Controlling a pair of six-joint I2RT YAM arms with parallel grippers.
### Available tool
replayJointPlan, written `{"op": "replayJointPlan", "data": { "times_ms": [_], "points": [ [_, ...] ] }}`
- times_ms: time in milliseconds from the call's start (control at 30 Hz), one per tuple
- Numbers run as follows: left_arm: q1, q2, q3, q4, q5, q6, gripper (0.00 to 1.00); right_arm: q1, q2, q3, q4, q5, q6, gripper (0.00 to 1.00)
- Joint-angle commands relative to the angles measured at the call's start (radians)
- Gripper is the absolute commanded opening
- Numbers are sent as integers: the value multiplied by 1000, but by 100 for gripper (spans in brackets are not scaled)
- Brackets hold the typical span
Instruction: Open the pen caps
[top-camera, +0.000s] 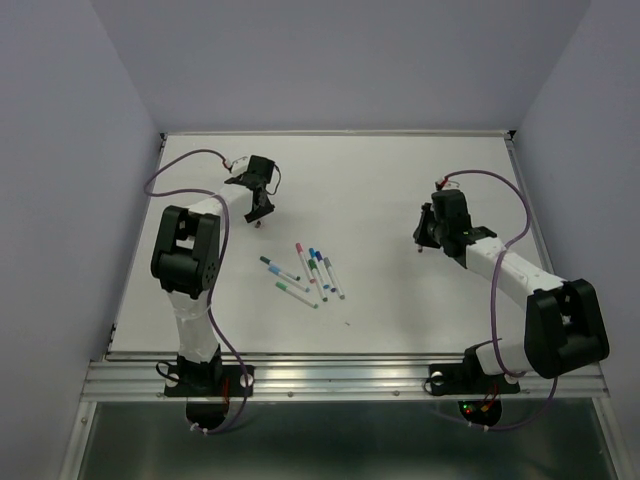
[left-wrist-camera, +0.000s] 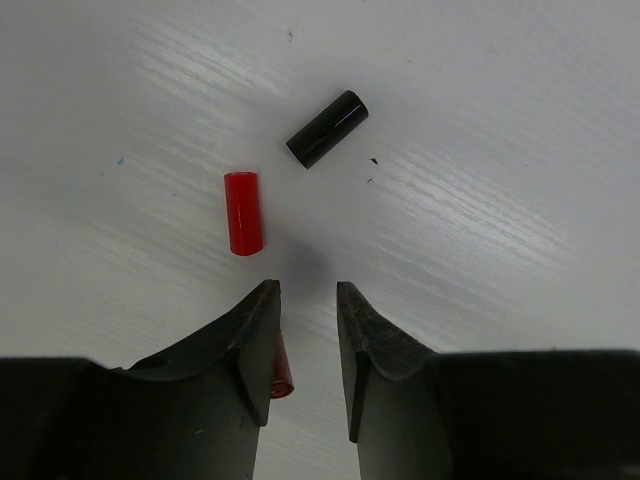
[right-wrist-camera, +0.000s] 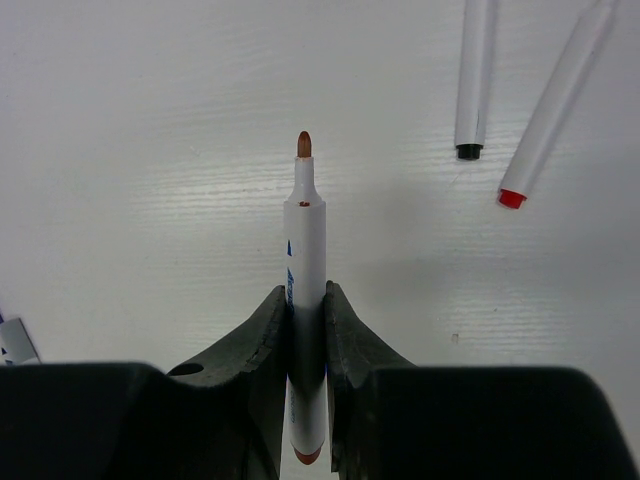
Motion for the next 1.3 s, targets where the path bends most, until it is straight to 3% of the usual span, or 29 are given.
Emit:
{"op": "replayJointPlan", "data": {
  "times_ms": [0,200,300,567,767,1067,1200,1267],
  "points": [
    [8,-3,33,-14,-17,3,41,-16,-30,-18,3,8,-4,3],
    [8,-39,18,-6,-9,3,42,-36,-53,-12,-18,25,-7,4],
    [9,-74,32,-19,-23,8,48,-67,-44,2,-32,30,0,5],
    [9,-230,64,-20,-18,37,80,-174,64,88,-32,131,-7,10],
    [9,-382,-66,9,22,23,98,-240,229,232,-28,123,-56,13],
    [9,-594,-353,43,26,-55,99,-260,423,389,-31,105,-110,19],
    [11,-621,-379,29,31,-66,99,-260,449,396,-32,112,-102,28],
    [11,-623,-395,35,38,-69,99,-269,449,390,-32,122,-102,37]
  ]
}}
